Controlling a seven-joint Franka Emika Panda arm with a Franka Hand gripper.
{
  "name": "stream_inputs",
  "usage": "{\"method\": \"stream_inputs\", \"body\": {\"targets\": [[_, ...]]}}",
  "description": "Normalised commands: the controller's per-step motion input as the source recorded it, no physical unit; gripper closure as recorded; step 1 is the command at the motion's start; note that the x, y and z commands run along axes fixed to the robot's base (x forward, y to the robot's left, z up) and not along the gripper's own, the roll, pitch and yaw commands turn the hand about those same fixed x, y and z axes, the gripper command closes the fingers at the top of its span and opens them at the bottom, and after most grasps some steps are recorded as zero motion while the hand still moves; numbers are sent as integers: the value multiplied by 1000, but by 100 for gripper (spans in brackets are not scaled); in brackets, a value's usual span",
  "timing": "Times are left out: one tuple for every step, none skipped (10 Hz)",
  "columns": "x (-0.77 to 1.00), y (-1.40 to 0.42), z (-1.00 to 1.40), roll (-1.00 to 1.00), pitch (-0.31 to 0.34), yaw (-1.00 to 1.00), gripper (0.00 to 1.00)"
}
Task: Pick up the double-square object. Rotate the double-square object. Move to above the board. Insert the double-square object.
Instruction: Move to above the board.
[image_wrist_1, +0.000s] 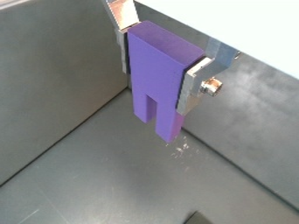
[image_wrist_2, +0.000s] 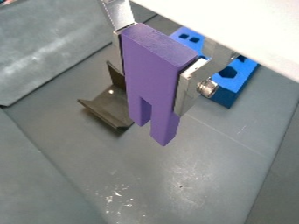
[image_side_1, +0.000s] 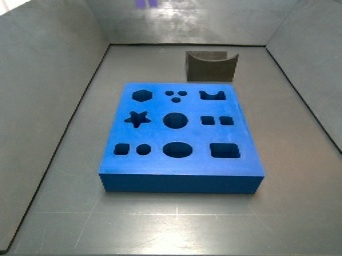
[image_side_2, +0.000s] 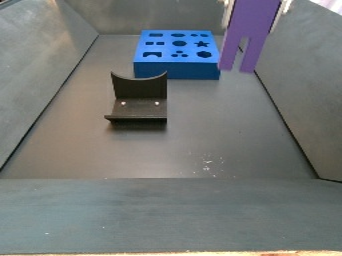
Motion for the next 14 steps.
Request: {"method": "stream_inputs", "body": {"targets": [[38, 182, 1000, -202, 36, -51, 100], [36, 163, 1000, -196, 37, -52, 100], [32, 151, 1000, -191, 37, -55, 100], [30, 144, 1000, -188, 37, -53, 100], [27, 118, 957, -182, 39, -53, 100], [24, 80, 798, -176, 39, -54, 100], [17, 47, 591, -170, 40, -52, 100], [12, 38, 435, -166, 40, -53, 100], [9, 33, 229, -162, 40, -54, 100], [138, -1000, -10, 49, 623, 170, 100], [144, -1000, -25, 94, 582, 180, 100], [150, -1000, -18, 137, 484, 158, 100], [156, -1000, -19, 62, 337, 77, 100], [161, -1000, -19, 35, 244, 47, 100]]}}
